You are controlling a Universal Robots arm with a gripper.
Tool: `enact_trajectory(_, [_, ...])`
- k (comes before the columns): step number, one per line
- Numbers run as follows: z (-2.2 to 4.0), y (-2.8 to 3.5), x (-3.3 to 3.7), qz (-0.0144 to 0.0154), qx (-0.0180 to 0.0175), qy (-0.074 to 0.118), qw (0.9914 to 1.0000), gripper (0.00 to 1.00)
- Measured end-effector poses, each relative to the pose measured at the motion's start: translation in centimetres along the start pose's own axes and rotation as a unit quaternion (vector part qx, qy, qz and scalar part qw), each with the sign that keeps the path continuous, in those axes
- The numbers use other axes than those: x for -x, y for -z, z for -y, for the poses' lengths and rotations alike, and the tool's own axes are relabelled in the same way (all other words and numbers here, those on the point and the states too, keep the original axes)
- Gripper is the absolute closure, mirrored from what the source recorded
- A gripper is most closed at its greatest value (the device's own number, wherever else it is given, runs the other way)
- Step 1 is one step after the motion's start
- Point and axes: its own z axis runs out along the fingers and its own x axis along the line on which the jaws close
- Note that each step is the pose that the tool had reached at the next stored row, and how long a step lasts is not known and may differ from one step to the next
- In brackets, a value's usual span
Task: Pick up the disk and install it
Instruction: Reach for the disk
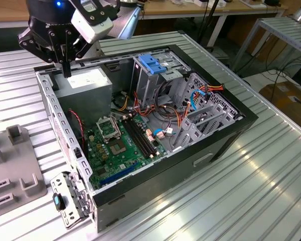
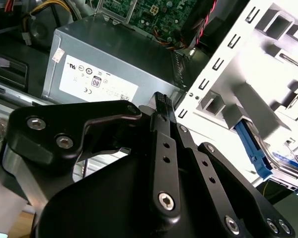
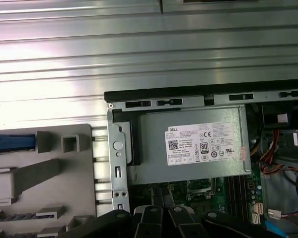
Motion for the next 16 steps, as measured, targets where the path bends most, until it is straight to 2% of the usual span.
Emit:
enact_trajectory(5, [0.05, 0.01, -0.61, 0.0000, 0.0000, 0.000, 1.00000, 0.89])
enact_trajectory(16, [0.25, 0.05, -3.32, 0.0000, 0.0000, 0.000, 1.00000, 0.89])
